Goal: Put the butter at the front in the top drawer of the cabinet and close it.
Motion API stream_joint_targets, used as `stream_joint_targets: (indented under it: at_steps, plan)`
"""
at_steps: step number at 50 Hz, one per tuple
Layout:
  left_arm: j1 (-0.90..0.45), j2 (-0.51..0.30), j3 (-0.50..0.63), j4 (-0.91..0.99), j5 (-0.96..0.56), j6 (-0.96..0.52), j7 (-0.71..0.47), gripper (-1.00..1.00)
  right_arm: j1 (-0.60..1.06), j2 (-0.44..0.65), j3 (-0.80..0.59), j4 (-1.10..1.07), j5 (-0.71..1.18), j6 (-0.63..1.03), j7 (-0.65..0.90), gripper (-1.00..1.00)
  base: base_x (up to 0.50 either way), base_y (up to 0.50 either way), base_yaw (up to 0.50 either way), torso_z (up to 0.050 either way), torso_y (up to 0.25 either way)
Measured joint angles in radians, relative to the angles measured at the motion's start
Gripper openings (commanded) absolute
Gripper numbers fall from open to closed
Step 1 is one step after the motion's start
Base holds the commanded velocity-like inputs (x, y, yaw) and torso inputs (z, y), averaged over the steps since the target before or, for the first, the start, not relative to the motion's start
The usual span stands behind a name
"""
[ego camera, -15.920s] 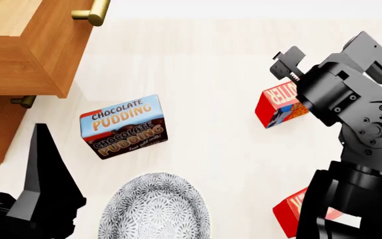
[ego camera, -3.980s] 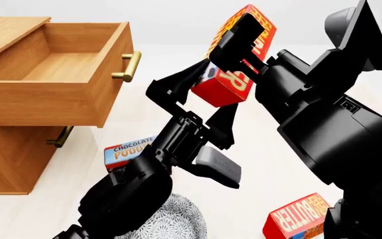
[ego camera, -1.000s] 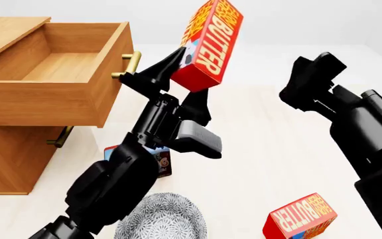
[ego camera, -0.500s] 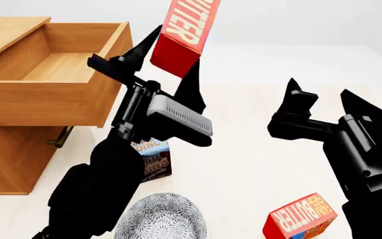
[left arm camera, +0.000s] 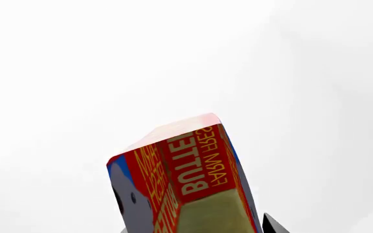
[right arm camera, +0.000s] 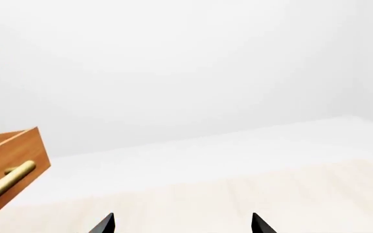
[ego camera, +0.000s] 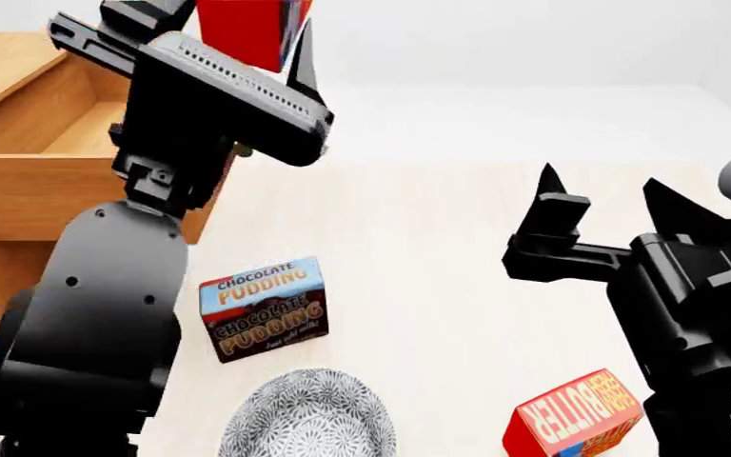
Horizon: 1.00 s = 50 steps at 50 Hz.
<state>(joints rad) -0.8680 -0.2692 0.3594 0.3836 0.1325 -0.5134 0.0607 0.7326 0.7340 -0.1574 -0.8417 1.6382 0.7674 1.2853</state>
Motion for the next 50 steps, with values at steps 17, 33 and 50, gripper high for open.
stream_joint_targets:
  at_steps: [17, 33, 50]
  plan:
    - [-0.119, -0.009, -0.114, -0.016, -0.091, -0.263, 0.067, -1.0, -0.024, -0.005, -0.002, 0.0, -0.024, -0.007, -0.028, 1.0, 0.0, 0.0, 0.0, 0.001, 0.001]
    - [-0.201, -0.038, -0.171, -0.152, -0.113, -0.325, 0.085, -1.0, -0.038, -0.011, -0.005, 0.001, -0.034, -0.014, -0.045, 1.0, 0.0, 0.0, 0.0, 0.001, 0.002]
    - [-0.268, -0.07, -0.186, -0.313, -0.11, -0.309, 0.087, -1.0, -0.053, -0.021, -0.009, 0.011, -0.052, -0.022, -0.075, 1.0, 0.0, 0.0, 0.0, 0.001, 0.001]
